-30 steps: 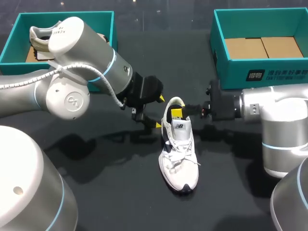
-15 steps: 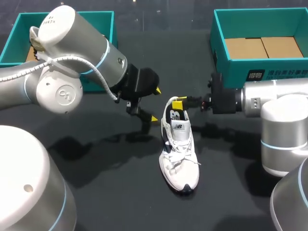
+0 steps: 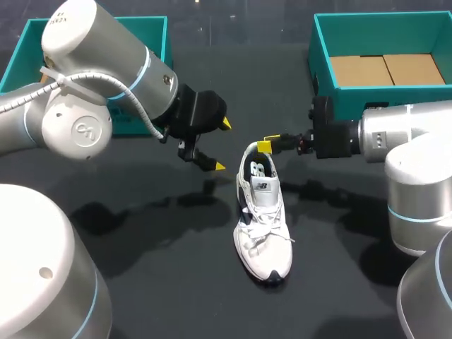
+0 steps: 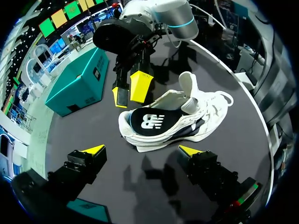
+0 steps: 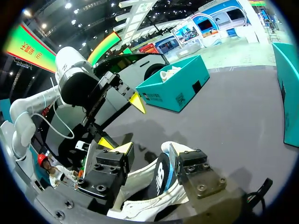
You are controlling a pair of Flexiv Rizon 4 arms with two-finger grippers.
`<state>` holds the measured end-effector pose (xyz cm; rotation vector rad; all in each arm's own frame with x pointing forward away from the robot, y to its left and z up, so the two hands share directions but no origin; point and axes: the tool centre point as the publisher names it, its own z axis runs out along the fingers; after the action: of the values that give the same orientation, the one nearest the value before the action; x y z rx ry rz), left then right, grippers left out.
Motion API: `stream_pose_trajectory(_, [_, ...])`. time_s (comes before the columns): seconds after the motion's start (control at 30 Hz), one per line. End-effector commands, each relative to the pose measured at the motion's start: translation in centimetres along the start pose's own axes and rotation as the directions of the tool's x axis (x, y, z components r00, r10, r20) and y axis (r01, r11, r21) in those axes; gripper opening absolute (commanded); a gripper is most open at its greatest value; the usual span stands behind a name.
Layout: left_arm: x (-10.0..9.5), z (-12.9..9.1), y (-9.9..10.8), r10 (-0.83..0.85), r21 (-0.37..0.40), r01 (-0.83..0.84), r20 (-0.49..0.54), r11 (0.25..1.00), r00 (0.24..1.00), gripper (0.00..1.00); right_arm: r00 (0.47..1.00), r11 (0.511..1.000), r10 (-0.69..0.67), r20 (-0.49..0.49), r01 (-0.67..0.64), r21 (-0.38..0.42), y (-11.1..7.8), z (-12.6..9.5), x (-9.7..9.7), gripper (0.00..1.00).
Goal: Take the shoe out of the shoebox, open the shoe tongue, remove and reinsert the insole, then place the shoe into the shoebox
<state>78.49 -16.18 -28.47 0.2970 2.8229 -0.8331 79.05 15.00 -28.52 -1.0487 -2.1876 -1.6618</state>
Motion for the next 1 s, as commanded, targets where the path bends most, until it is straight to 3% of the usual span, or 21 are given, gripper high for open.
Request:
stream_pose_trajectory(0.03, [-0.1,-0.5,0.0,0.003,-0.003,-0.003,0.001,1.0,1.0,1.0,1.0,1.0,0.007,0.012,-0.007,0.018,0.2,-0.6,0.2,0.57])
stream_pose_trajectory(0.13, [-0.2,-0.7,0.0,0.006,-0.004,-0.006,0.005,1.0,1.0,1.0,1.0,1.0,0.014,0.013,-0.014,0.012,0.4,-0.7,0.2,0.78])
stream_pose_trajectory(0.2, [-0.3,-0.8,0.0,0.006,-0.005,-0.006,0.007,1.0,1.0,1.0,1.0,1.0,0.018,0.014,-0.018,0.006,0.4,-0.7,0.2,0.76])
stream_pose_trajectory(0.33, [-0.4,-1.0,0.0,0.007,-0.008,-0.007,0.011,1.0,1.0,1.0,0.999,1.0,0.026,0.024,-0.026,0.003,0.8,-1.0,0.3,0.61])
stream_pose_trajectory(0.8, [-1.1,-2.6,0.2,0.026,-0.008,-0.026,0.028,1.0,0.999,1.0,0.988,0.994,0.09,0.122,-0.097,0.047,2.0,-1.8,0.2,0.61])
stream_pose_trajectory(0.9, [-1.2,-3.2,0.5,0.034,-0.004,-0.034,0.028,0.999,0.999,1.0,0.988,0.994,0.097,0.122,-0.103,0.043,1.9,-1.7,0.2,0.65])
stream_pose_trajectory(1.0, [-1.3,-3.5,0.7,0.037,-0.004,-0.037,0.027,0.999,0.999,1.0,0.988,0.994,0.107,0.115,-0.11,0.023,1.9,-1.7,0.2,0.8])
